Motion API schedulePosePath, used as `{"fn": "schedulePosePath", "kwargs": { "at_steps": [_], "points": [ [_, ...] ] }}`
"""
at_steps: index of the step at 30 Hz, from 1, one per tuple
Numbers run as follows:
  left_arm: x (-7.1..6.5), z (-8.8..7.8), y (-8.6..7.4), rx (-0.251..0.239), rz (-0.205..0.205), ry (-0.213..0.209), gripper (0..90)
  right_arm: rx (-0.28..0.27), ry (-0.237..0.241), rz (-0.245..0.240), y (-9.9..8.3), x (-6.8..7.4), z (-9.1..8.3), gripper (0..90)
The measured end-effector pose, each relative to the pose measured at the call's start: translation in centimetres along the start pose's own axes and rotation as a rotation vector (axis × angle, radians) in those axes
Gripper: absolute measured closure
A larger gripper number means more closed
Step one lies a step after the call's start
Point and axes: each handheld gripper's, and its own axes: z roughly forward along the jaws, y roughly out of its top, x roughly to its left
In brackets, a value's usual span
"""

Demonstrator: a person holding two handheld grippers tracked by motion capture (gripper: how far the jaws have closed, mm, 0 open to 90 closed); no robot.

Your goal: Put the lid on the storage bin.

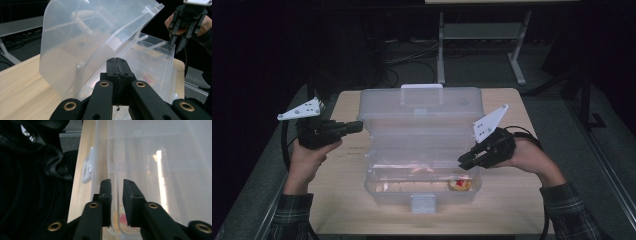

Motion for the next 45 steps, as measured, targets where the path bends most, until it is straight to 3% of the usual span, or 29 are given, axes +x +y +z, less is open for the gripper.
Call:
{"fn": "schedulePosePath", "kwargs": {
  "at_steps": [3,11,14,18,30,45],
  "points": [
    [0.0,-0.1,-0.2,0.001,-0.004,0.002,89.9,-0.042,-0.043,0.023,-0.2,0.0,-0.9,72.5],
    [0.1,-0.2,-0.5,0.002,-0.007,0.004,89.9,-0.129,-0.127,0.096,-1.2,-0.3,-2.8,85.1],
    [0.1,-0.2,-0.5,0.003,-0.006,0.003,89.9,-0.139,-0.129,0.104,-1.6,-0.2,-2.8,88.1],
    [0.0,-0.1,-0.4,-0.001,-0.002,0.001,89.9,-0.088,-0.100,0.099,-1.8,0.0,-1.6,89.7],
    [-0.4,0.2,-0.5,-0.001,0.003,-0.012,89.9,-0.028,-0.069,0.077,-2.0,0.2,0.0,90.0],
    [-1.3,0.1,-1.7,-0.023,-0.001,-0.022,89.9,-0.047,-0.069,0.066,-2.6,0.5,0.3,90.0]
  ]
}}
